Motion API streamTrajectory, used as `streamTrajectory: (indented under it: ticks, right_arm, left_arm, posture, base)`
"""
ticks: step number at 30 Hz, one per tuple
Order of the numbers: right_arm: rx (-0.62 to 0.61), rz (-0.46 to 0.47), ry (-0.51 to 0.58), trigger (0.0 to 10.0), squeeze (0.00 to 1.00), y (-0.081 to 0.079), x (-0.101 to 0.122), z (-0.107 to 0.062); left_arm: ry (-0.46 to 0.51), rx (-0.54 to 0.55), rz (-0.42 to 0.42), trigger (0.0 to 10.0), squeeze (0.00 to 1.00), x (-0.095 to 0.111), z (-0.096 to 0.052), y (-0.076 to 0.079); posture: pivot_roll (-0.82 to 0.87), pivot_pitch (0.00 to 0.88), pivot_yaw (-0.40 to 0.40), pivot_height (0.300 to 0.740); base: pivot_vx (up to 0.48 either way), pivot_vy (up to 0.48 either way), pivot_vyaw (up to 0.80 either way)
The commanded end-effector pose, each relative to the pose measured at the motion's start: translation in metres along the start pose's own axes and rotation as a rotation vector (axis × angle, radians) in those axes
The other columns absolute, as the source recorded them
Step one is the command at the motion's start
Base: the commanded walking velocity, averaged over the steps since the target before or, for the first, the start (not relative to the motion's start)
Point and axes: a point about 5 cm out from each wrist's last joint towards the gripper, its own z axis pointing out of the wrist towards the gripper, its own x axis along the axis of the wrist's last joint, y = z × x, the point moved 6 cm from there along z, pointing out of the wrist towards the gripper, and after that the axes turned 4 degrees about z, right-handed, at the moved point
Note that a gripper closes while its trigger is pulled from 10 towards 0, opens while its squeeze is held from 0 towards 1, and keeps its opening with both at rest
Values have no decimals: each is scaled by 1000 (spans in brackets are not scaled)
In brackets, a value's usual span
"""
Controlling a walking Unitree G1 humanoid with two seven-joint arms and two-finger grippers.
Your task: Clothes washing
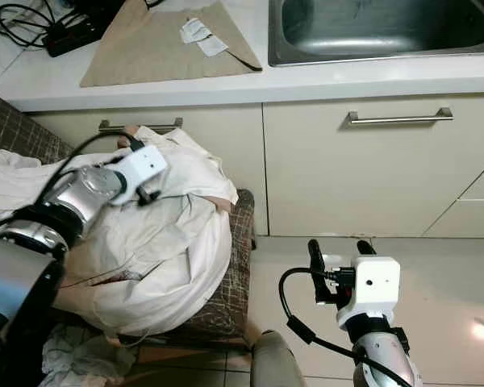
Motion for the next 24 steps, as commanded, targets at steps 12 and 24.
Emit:
streamTrajectory:
  ticks: [12, 24]
  right_arm:
    - [-21, -2, -9, 10000, 0, 3, 5, -9]
    - [-25, -14, -3, 10000, 0, 6, 6, 1]
  left_arm:
    - [138, -4, -41, 10000, 0, 31, 12, 32]
    - [242, 132, -260, 0, 0, 45, 9, 16]
  posture:
    - [-599, 171, 164, 719]
    - [-593, 119, 164, 719]
  base:
    - [0, 0, 0]
    - [0, 0, 0]
